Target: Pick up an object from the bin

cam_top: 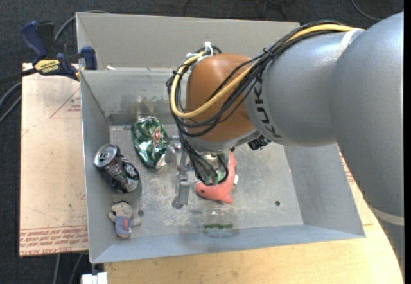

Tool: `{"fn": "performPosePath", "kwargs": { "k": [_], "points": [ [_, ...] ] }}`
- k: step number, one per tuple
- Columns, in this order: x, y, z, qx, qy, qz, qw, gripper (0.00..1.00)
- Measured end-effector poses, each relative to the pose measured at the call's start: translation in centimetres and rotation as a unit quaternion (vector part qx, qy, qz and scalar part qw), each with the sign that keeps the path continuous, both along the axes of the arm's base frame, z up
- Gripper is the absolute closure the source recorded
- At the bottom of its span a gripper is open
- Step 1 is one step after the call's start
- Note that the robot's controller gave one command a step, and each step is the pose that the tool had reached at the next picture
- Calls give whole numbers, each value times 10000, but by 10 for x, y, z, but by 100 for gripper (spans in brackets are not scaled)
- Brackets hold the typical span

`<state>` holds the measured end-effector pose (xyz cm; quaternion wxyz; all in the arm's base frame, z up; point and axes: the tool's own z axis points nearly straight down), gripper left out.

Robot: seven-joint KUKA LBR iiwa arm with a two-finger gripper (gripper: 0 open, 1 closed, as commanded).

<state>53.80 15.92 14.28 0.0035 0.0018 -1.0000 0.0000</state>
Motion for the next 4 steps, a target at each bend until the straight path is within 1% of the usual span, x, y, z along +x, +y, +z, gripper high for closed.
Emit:
{"fn": "performPosePath", "kwargs": {
  "k": [1,2,3,4],
  "points": [
    [2,-1,5,6,-37,-21,10000,0],
    [56,23,-49,4,-38,-762,9971,0],
    [64,47,-26,20,-63,-119,9999,0],
    [62,37,-43,2,-40,-1970,9804,0]
  ]
}}
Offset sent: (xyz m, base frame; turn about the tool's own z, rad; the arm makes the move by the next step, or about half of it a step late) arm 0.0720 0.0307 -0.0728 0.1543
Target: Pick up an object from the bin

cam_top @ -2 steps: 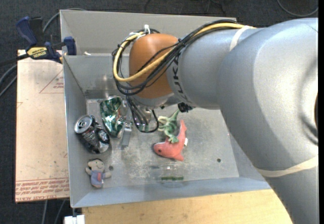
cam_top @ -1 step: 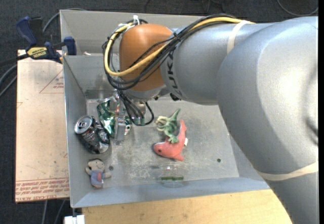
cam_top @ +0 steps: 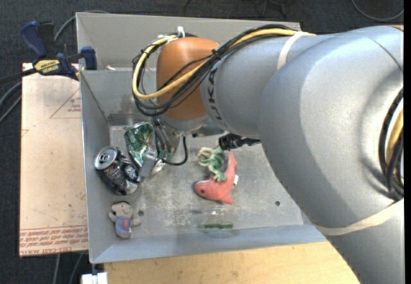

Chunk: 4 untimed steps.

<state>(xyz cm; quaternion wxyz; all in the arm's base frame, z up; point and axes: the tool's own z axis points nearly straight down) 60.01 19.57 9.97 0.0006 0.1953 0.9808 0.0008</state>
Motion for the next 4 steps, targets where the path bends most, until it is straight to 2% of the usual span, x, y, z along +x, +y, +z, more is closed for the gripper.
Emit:
{"fn": "performPosePath", "kwargs": {
  "k": [1,2,4],
  "points": [
    [29,11,-30,10,-39,1722,9850,0],
    [21,-2,-29,4,-14,-144,9999,100],
    [20,-3,-21,-4,14,-143,9999,100]
  ]
}}
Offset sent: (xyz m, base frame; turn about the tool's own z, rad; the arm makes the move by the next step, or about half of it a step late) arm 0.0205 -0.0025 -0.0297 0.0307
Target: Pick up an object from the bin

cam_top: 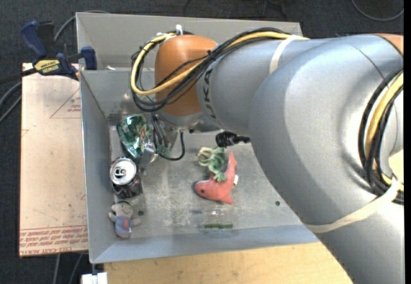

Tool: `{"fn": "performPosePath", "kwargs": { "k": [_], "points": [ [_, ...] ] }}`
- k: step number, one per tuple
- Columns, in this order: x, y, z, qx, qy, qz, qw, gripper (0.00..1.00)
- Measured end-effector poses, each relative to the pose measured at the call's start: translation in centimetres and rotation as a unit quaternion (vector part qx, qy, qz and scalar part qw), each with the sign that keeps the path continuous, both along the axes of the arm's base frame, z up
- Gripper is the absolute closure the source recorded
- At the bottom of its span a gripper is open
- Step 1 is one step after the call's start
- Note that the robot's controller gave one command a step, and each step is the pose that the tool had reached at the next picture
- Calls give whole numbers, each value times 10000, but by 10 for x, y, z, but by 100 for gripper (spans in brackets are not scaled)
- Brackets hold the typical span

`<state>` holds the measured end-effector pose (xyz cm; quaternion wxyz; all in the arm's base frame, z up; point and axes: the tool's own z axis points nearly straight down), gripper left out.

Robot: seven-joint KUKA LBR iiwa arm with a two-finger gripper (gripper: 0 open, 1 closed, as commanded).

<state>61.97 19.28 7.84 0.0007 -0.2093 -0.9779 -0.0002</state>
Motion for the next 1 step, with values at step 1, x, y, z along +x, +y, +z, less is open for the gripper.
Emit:
{"fn": "performPosePath", "kwargs": {
  "k": [1],
  "points": [
    [1,0,17,9,-25,0,10000,100]
  ]
}}
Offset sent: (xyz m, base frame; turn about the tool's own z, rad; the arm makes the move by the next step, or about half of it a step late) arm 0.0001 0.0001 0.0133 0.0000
